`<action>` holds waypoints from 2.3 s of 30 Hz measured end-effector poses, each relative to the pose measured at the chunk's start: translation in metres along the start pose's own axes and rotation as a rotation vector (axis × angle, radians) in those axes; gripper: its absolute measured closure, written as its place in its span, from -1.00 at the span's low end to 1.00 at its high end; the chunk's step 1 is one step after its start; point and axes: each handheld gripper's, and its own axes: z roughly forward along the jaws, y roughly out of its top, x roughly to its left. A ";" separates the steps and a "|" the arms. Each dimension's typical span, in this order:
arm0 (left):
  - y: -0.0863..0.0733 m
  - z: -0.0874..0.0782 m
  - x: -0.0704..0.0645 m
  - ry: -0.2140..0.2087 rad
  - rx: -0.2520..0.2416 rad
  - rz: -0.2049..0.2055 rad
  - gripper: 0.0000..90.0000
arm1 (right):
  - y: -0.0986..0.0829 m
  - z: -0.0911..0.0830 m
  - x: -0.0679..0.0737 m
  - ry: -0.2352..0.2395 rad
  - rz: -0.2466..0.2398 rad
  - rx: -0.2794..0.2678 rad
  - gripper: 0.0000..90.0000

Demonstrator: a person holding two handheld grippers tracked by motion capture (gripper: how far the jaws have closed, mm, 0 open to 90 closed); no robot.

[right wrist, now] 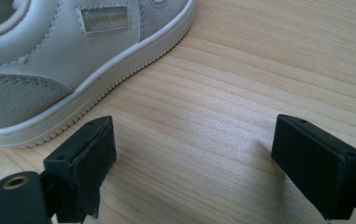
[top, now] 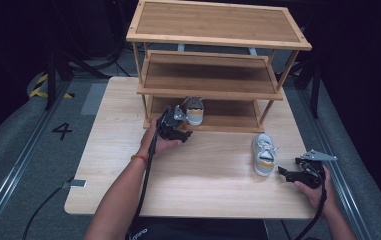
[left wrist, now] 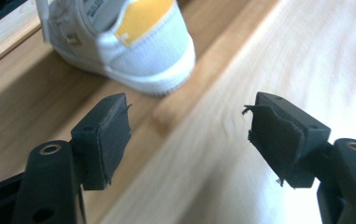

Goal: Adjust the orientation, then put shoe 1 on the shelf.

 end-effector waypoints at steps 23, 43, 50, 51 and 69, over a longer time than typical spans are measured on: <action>-0.100 -0.089 -0.036 0.035 0.094 0.101 -0.47 | 0.000 0.000 0.000 0.000 0.000 0.000 -0.69; -0.171 -0.125 -0.048 -0.027 0.070 -0.057 -0.52 | 0.000 0.000 0.000 0.004 -0.001 0.001 -0.69; -0.184 -0.128 -0.048 -0.040 0.025 -0.144 -0.55 | 0.000 -0.001 0.000 0.025 -0.026 0.004 -0.66; -0.186 -0.127 -0.048 -0.042 0.014 -0.179 -0.55 | 0.000 -0.002 0.000 0.029 -0.033 0.009 -0.66; -0.187 -0.127 -0.047 -0.042 0.012 -0.202 -0.60 | 0.034 -0.046 0.037 0.153 -0.221 -0.040 -0.38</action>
